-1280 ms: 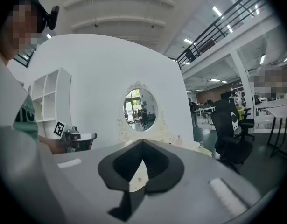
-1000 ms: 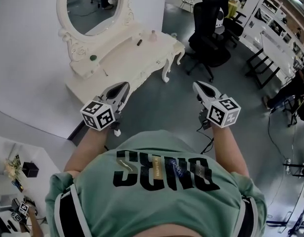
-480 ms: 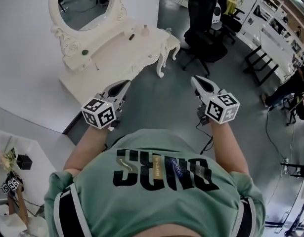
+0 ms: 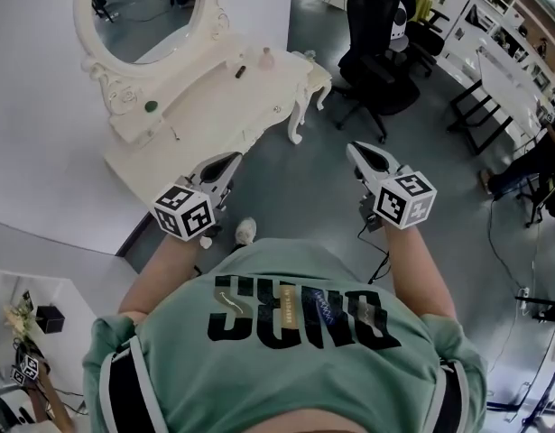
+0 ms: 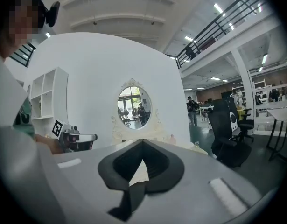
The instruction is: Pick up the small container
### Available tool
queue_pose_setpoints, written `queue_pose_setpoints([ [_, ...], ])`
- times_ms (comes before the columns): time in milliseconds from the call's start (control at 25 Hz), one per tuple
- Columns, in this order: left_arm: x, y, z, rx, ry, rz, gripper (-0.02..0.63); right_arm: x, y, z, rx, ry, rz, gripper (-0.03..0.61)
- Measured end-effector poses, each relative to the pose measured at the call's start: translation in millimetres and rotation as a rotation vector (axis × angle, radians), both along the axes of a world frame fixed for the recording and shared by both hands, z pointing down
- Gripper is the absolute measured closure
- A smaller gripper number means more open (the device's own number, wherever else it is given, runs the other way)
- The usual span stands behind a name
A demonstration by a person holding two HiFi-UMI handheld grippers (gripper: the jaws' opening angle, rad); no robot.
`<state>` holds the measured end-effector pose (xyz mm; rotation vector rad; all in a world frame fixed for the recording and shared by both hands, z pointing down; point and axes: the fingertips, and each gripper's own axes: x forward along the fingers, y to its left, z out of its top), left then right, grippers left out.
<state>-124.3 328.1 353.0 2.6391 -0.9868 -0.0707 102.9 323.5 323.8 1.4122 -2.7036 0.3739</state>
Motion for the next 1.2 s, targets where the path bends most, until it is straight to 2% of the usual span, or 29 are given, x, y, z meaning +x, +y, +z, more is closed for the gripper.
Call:
queue_pose_setpoints([
  [320, -24.7, -142.1, 4.1, -0.003, 0.014, 0.089, 0.614, -36.7, -124.5, 0.9, 0.004, 0.004, 0.054, 0.569],
  [600, -41.8, -248.4, 1.5, -0.015, -0.019, 0.173, 0.614, -62.0, -230.3, -7.4, 0.007, -0.027, 0.099, 0.569],
  [880, -53.3, -305.1, 26.8, -0.082, -0.002, 0.207, 0.614, -69.6, -296.4, 7.3, -0.039, -0.029, 0.138, 0.569],
  [1200, -39.0, -360.5, 57.8, -0.14, -0.011, 0.154, 0.615, -45.8, -366.8, 33.0, -0.076, -0.033, 0.1, 0.569],
])
